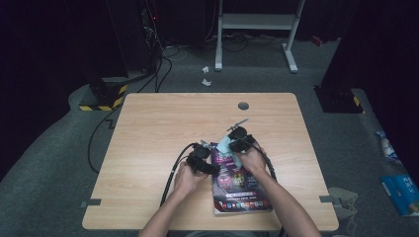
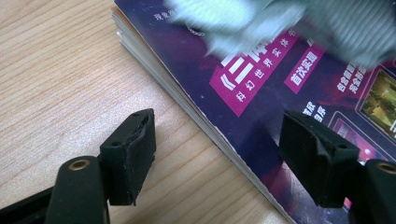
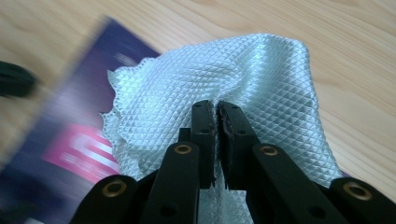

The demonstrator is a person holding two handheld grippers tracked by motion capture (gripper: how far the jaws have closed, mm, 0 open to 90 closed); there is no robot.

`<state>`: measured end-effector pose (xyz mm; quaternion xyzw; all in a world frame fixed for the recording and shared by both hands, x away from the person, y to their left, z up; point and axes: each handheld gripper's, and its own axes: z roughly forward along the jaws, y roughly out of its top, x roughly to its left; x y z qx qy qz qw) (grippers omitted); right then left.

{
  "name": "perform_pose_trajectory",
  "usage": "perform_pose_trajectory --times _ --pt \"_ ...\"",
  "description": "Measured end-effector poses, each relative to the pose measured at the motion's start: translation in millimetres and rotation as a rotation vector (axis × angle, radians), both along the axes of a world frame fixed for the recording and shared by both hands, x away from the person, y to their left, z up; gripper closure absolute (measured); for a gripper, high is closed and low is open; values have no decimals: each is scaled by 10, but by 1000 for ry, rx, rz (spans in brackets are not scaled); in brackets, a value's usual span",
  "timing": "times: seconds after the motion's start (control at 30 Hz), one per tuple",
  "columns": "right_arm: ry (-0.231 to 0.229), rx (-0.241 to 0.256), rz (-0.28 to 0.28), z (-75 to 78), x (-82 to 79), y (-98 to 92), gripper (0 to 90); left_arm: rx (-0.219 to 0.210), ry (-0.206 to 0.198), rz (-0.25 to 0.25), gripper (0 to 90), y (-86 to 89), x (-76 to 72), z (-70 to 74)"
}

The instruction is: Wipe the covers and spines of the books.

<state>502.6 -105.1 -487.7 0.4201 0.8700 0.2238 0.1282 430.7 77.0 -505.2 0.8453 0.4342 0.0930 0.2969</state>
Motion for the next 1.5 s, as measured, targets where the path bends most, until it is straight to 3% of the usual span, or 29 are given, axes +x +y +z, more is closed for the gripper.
perform_pose_trajectory --times 0.07,0.17,0.37,0.5,0.53,0.57,0.73,0.83,0.93,1.07,1.27,1.4,1.5 --pt "0 -3 -15 2 10 -72 846 0 0 0 274 0 0 0" --pt "4 17 -92 -2 53 -433 846 -5 -2 3 274 -1 2 -3" --pt "-8 16 -98 -4 9 -586 845 -3 0 2 275 0 2 -1" --pt "-15 8 -73 0 -195 -727 844 -3 -2 4 277 -2 2 -2" --pt "-20 1 -50 5 -348 -832 845 -3 -3 4 278 -2 3 -2" --pt "-20 1 -50 5 -348 -832 845 -4 -3 5 278 -3 3 -2" --pt "-9 13 -42 -1 -650 -1062 843 -12 -3 9 291 -2 0 -3" --pt "3 27 -49 -20 -712 -1135 843 -13 2 4 298 9 4 1" --pt "12 25 -48 -55 -756 -1144 843 -13 3 0 308 21 16 5" --pt "9 25 -40 -59 -746 -1063 843 -14 8 34 317 115 55 7" --pt "-1 19 23 -65 -677 -779 843 -16 8 109 319 377 142 5" --pt "-7 21 31 -60 -617 -722 839 -23 -3 130 319 470 159 -3" --pt "-30 41 15 -11 -592 -746 762 -38 -10 139 319 469 137 -15"
